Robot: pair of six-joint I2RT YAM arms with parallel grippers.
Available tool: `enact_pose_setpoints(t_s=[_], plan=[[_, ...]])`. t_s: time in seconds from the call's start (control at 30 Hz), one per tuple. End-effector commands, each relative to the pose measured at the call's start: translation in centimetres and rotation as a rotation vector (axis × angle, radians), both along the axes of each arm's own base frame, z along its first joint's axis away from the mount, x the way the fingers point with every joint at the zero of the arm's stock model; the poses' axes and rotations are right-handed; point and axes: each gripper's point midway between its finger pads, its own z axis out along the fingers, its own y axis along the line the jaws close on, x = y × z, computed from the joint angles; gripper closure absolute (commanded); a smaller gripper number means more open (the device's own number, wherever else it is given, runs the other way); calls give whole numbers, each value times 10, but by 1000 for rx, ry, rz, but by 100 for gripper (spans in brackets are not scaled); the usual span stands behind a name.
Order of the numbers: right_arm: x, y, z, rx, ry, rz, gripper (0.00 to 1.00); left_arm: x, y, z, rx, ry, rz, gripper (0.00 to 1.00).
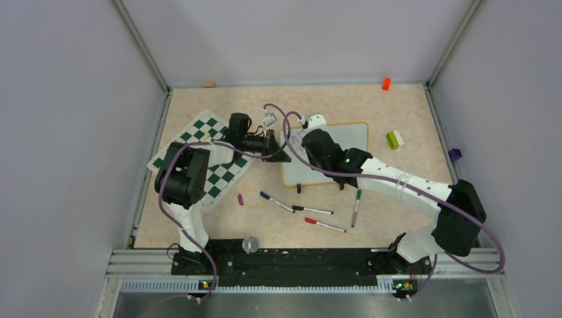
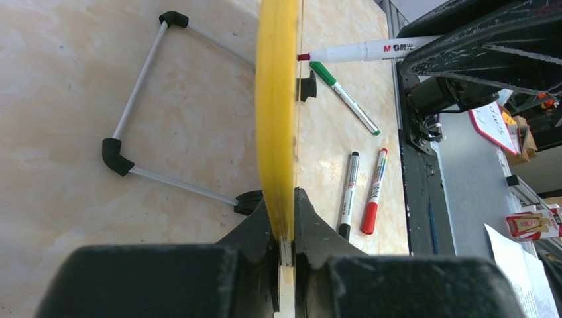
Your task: Write a sentence on the whiteboard
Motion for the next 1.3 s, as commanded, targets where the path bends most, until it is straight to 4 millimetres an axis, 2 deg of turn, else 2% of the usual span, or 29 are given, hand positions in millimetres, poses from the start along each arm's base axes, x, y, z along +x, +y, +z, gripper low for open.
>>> enact_pose_setpoints(t_s=[0.0,0.27,0.53,0.97,1.27], plan=[[21,-9,29,25,-73,-73,100,-5,-5,-8,28,-31,-12,100],[25,1,31,48,-72,-52,100,-4,-4,-8,29,-34,-10,100],[22,12,24,65,-40,-7,100,-4,-4,-8,29,-33,-11,100],[12,11,14,59,-3,24,100,-5,-4,-8,29,-33,-11,100],[-3,4,44,149,-45,63,100,-4,-5,-8,29,-33,-11,100]])
